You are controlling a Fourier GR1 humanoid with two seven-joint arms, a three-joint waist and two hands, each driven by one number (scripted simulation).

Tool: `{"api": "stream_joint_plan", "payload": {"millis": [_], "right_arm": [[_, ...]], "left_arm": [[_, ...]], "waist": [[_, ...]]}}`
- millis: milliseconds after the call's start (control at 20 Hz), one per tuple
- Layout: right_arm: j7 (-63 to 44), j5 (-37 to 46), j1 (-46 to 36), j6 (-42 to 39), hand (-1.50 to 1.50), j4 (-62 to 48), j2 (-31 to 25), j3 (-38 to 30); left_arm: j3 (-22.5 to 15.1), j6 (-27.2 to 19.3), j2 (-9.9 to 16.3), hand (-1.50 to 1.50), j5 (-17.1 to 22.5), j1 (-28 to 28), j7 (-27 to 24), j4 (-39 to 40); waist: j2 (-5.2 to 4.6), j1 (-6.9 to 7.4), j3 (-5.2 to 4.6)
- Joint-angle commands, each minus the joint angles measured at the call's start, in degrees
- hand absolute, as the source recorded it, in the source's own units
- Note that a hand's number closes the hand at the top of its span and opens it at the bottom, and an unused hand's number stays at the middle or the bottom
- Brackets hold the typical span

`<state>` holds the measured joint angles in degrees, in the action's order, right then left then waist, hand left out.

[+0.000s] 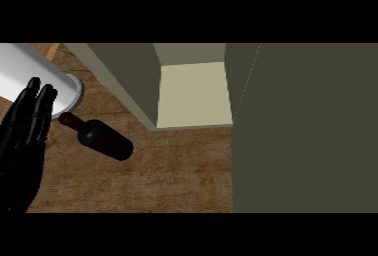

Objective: Pick up the wine, place it into the cabinet and close the cabinet

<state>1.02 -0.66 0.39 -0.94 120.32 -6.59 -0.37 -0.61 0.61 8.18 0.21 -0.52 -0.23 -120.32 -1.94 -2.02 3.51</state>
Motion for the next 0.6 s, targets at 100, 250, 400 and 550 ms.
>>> {"api": "stream_joint_plan", "payload": {"millis": [100, 250, 400, 550], "right_arm": [[-3.8, -2.9, 0.5, -0.7, -1.50, 3.1, -1.1, -1.9], [-0.9, -0.8, 9.1, -1.6, -1.50, 7.4, 0.6, 2.0], [-5.9, -6.6, 7.7, -7.9, -1.50, 7.5, 0.0, 9.8], [-8.8, -9.2, 10.1, -8.4, -1.50, 12.4, -1.2, 8.4]], "left_arm": [[0.0, -6.5, -2.2, -1.50, -7.5, -6.3, 2.3, 5.2], [1.8, -13.8, -5.2, -1.50, -13.0, -9.7, 2.5, 9.7], [-1.5, -17.4, -8.0, -1.50, 3.1, -9.7, 6.5, 9.7], [-4.6, -24.1, -8.1, -1.50, 0.3, -15.9, 13.2, 9.0]], "waist": [[1.87, 0.83, -3.47], [1.96, 0.42, -3.47], [1.93, 0.60, -3.58], [2.04, 1.12, -3.48]]}}
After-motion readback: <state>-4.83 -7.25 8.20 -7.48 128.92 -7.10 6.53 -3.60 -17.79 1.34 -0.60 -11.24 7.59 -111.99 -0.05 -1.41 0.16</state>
